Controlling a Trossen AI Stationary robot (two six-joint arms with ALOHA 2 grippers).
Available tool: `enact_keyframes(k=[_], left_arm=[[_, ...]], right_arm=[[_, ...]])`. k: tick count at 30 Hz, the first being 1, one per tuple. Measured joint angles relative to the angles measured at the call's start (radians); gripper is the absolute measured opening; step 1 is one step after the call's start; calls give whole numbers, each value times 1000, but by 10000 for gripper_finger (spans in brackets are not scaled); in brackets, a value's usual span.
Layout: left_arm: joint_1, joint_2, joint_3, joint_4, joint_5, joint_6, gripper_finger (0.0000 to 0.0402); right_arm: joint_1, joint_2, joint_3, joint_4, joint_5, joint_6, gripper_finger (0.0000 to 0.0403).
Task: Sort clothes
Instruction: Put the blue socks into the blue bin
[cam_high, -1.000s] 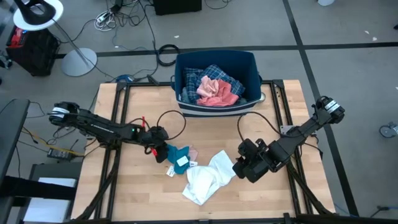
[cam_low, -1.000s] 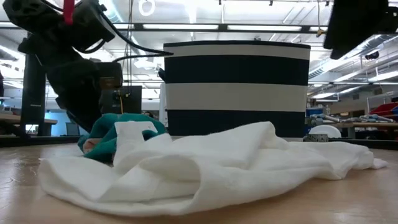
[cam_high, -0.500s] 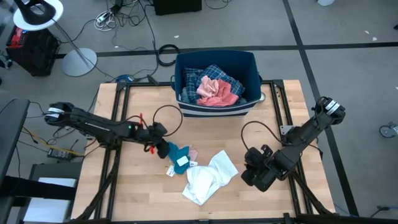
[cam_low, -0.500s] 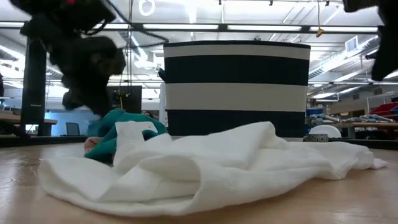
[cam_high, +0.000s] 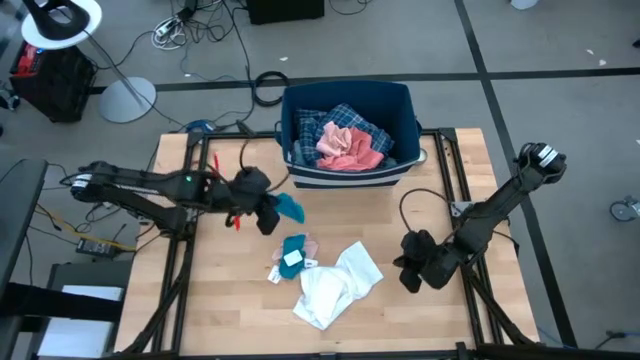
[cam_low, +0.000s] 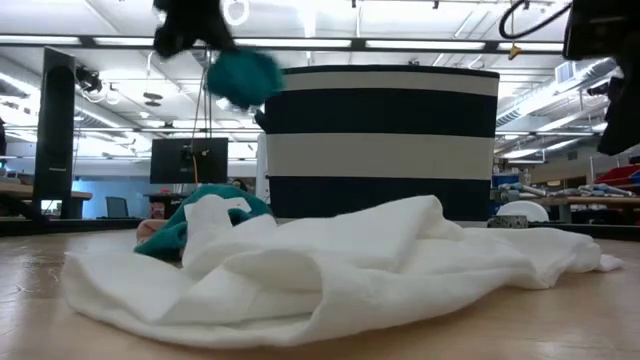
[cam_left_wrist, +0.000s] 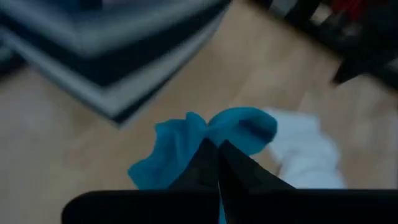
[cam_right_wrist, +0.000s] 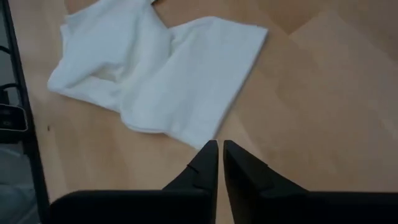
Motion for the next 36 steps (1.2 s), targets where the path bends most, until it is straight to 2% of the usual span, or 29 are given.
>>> enact_keyframes(k=[5,9,13,21,26,31,36], left_arm=[[27,0,156,-2,-64,34,0],[86,21,274,0,-79,85,0],[170,97,409,5,-77,174,0],[390,311,649,24,84,330,0],[482,397,680,118,137,377,16],[534,471,679,100,157,393,37],[552,539,679,100,270,367,83]], right_arm=[[-50,-96,-113,105,-33,-68,14],[-101,-138,-205,264,-134,-143,7],[-145,-140,-263,373,-201,-185,3],[-181,-137,-273,464,-222,-236,10],[-198,-136,-273,504,-222,-251,6],[-201,-136,-273,548,-223,-250,5],[-201,-136,-273,558,-222,-251,8]])
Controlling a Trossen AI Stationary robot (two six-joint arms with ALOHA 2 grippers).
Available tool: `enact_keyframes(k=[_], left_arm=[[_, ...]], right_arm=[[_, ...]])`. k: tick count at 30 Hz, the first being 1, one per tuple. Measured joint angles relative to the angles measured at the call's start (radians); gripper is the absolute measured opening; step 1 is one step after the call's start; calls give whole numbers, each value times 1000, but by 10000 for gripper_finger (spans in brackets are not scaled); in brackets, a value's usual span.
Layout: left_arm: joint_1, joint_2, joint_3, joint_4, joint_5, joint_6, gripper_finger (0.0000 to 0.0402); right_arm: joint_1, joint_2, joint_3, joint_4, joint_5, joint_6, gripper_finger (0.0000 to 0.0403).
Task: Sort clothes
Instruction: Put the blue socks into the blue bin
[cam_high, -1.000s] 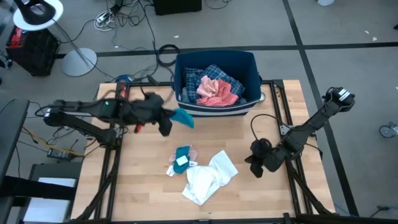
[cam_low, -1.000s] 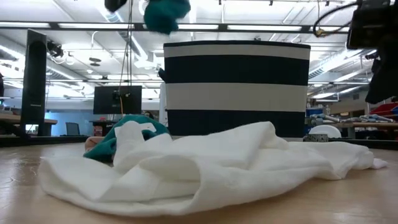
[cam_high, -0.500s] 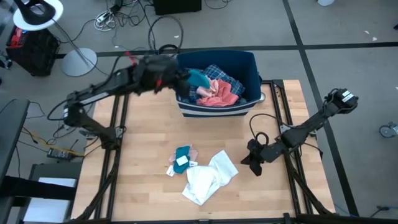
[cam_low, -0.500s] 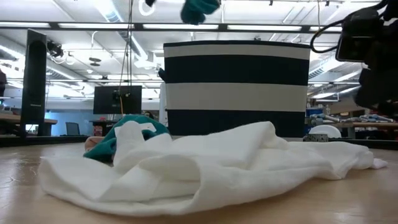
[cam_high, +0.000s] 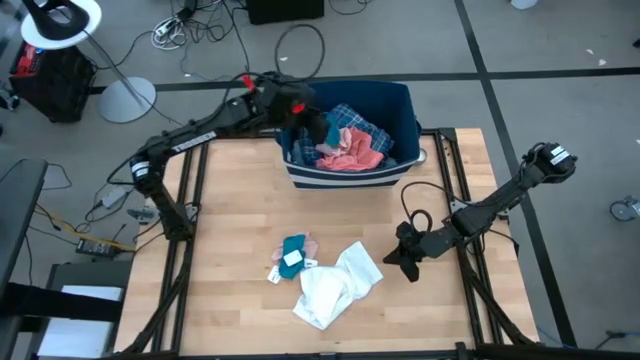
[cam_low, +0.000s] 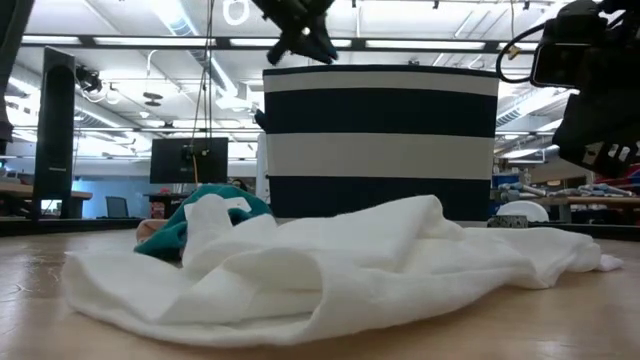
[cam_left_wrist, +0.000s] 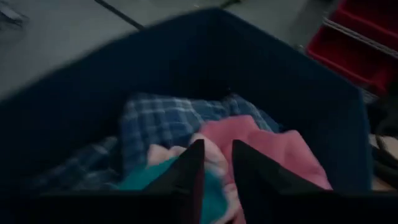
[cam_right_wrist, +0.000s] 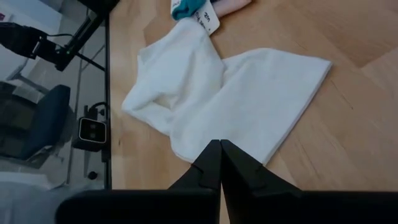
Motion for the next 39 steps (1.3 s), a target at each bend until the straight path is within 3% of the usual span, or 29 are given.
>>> enact_keyframes(k=[4,8,15,19,26,32,39], left_arm=[[-2,18,0,-5,61,-49,117],[-1,13,0,2,119,-108,124],[-19,-45,-1,15,353,-75,125],[-62,-94,-1,-16,344,-36,125],[-250,-198,-1,-118,161,88,125],[-418,-223,0,-117,137,54,125],[-531,-214,-19,-117,111,6,125]], right_arm=[[0,0,0,-2,0,-10,6],[0,0,0,-5,0,-17,5],[0,0,0,-5,0,-18,8],[-7,0,0,-5,0,-25,5],[-22,0,0,1,0,-25,8],[-22,0,0,4,0,-25,6],[-27,0,0,4,4,-26,6]])
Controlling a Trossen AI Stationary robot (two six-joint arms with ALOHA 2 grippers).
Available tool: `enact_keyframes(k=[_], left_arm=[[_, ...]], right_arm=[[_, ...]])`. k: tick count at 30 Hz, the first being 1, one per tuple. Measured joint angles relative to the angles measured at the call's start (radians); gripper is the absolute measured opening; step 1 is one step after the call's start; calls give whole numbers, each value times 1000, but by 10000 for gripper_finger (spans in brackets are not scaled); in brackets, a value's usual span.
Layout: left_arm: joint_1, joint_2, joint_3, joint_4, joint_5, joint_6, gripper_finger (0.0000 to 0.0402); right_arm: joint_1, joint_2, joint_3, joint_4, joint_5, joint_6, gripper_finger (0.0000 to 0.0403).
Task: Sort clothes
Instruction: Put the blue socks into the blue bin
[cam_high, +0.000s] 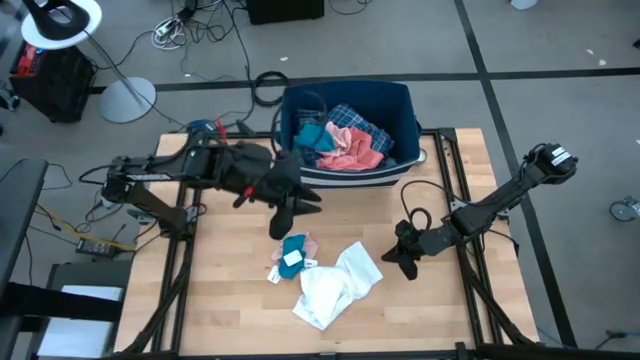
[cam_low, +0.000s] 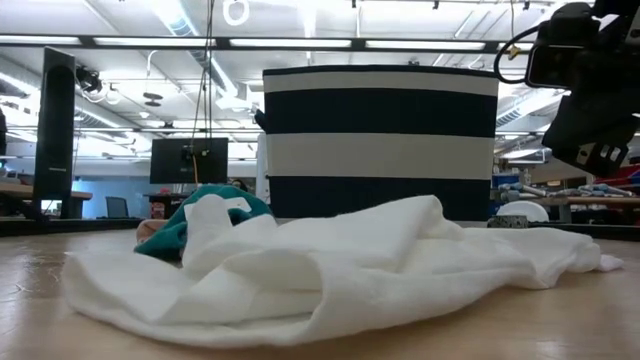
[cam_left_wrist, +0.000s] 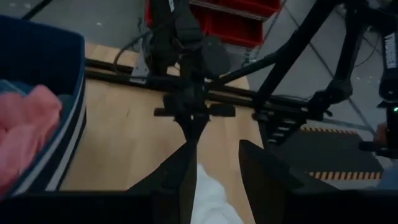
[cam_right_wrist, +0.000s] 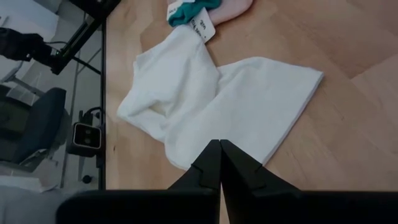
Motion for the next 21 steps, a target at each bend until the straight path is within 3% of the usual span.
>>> enact_keyframes(k=[6,11,21], left_arm=[[-48,0,-72,-113,-75,-141,125],[-104,1,-231,-190,-153,-277,124],[-141,1,-633,64,-157,-448,124]], right_arm=[[-35,0,0,17,4,0,7],[-55,1,1,52,3,-2,5],[-59,1,0,60,3,15,5]])
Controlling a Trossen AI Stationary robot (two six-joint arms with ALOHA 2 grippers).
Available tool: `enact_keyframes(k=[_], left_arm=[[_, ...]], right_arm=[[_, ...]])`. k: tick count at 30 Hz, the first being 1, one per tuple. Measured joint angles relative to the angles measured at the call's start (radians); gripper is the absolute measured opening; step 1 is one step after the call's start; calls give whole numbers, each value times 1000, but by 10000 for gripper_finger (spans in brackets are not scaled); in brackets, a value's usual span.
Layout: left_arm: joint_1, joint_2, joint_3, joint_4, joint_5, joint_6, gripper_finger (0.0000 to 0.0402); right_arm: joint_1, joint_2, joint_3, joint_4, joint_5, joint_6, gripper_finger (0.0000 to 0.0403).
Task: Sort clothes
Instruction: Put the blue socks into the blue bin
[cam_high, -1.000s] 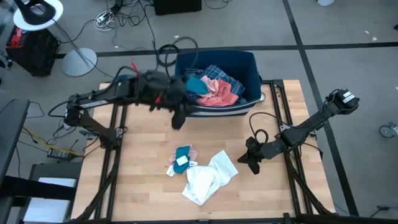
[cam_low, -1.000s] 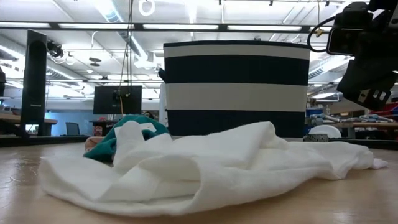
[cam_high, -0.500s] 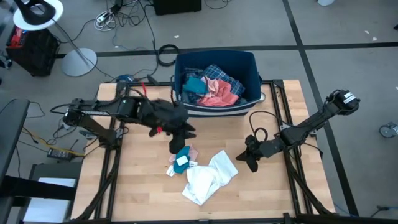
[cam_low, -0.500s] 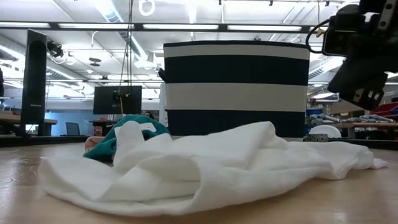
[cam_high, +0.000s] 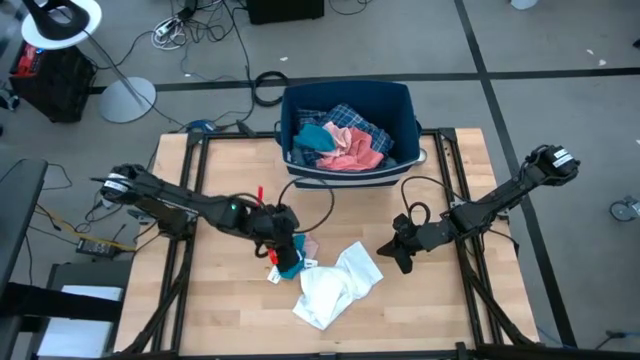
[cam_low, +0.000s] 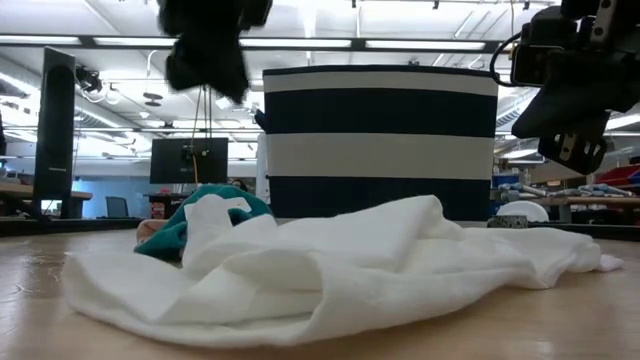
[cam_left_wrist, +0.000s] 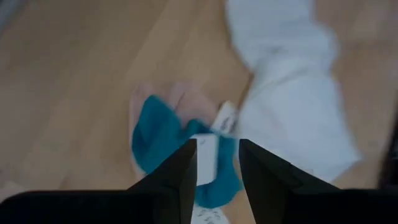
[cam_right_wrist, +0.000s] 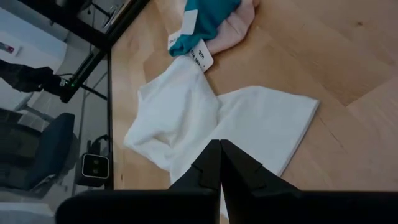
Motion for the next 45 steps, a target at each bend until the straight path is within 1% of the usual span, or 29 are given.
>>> enact_keyframes(k=[6,9,16,19,21,23,24,25,29,33,36,40,42,45], left_arm=[[8,0,-172,118,10,-55,124],[16,0,-220,184,21,-57,124],[48,0,-328,337,11,-25,124],[56,0,-356,368,11,-26,111],[55,0,-355,382,13,-26,79],[55,-1,-355,380,26,-26,30],[55,-1,-355,380,32,-29,16],[55,-1,-354,380,32,-31,10],[55,-1,-324,373,45,-45,3],[51,-1,-245,320,47,-52,2],[43,-1,-165,241,41,-19,1],[38,-2,-72,68,-11,46,1],[39,-2,-64,18,-25,54,1],[40,-1,-70,27,-25,53,5]], right_arm=[[0,0,0,0,0,13,7],[0,0,0,0,0,22,7],[-2,0,0,0,0,23,4],[-2,0,0,0,0,31,6],[-2,0,0,0,0,34,7],[-2,0,0,0,0,34,7],[-2,0,0,0,0,34,6],[-2,0,0,0,-1,34,6],[-2,0,0,0,-1,30,3],[-3,0,0,-1,0,29,7],[-3,0,0,-1,0,28,9],[-3,0,0,-1,0,21,5],[-2,0,0,-1,0,21,4],[-2,0,0,-1,0,21,4]])
